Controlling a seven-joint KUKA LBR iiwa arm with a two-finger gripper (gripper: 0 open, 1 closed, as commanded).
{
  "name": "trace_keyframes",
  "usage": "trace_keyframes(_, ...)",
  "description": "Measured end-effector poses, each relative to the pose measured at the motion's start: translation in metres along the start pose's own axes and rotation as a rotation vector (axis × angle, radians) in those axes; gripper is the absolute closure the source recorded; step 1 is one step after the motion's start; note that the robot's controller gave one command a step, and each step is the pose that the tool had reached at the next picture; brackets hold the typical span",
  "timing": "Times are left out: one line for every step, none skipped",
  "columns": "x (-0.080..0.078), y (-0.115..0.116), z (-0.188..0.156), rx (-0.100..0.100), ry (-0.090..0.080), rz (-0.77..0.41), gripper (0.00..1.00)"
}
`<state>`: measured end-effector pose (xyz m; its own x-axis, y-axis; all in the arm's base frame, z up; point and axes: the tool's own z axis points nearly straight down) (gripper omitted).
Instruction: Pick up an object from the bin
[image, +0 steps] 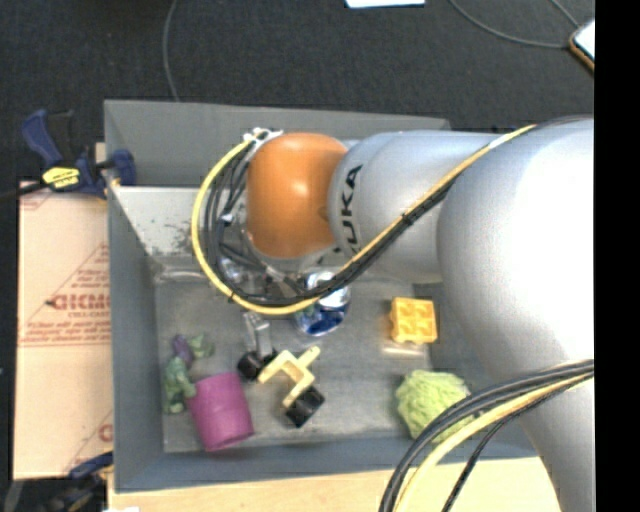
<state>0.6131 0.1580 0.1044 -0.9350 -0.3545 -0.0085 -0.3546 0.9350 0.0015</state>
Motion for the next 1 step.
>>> trace_keyframes(0.0171,-0.0100,0.0189,0.015,-0.026,-0.678,0.00)
